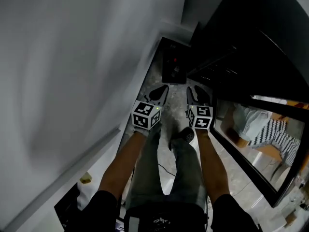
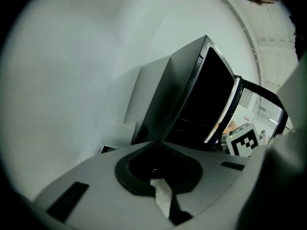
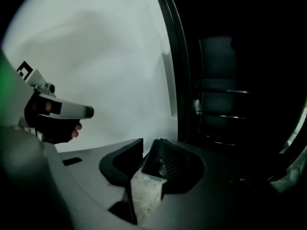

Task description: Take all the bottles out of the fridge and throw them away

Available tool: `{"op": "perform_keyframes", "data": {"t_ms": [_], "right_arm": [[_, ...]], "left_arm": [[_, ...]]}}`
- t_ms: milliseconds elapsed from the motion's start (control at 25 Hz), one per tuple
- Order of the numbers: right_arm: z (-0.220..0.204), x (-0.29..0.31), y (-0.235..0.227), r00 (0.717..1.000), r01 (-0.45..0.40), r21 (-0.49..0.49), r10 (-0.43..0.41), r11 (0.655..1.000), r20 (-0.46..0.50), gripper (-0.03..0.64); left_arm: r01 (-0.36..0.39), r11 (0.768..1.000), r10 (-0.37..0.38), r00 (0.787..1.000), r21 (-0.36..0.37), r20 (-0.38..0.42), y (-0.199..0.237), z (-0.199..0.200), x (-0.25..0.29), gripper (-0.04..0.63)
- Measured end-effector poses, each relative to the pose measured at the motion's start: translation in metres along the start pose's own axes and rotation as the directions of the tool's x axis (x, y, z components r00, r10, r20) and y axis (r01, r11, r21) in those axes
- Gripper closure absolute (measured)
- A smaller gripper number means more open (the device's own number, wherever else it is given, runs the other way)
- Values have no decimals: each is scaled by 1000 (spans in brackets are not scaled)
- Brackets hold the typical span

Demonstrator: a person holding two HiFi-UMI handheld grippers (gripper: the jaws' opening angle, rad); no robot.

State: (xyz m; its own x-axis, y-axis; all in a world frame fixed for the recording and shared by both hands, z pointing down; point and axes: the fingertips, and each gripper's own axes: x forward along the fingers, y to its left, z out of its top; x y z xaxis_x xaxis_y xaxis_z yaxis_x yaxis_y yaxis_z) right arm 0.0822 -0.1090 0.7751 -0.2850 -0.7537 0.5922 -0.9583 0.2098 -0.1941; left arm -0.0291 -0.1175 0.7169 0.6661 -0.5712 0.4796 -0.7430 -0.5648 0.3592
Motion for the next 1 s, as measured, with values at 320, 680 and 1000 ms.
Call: {"op": "perform_keyframes", "data": {"t_ms": [320,680,1000], "right_arm": [[63,-130,-20,998,20,11,-21,1000,67,609],[119,-281,-51,985,90,52,-97,995,146,610],[159,-382,-53,967,135,78,-149,988,209,611]], "left_arm": [[52,995,-55,998,85,36,-109,67,-21,594],[141,980,-150,987,143,58,-232,125,-65,594],[189,966,-208,973,178,100,-301,167,-108,594]]}}
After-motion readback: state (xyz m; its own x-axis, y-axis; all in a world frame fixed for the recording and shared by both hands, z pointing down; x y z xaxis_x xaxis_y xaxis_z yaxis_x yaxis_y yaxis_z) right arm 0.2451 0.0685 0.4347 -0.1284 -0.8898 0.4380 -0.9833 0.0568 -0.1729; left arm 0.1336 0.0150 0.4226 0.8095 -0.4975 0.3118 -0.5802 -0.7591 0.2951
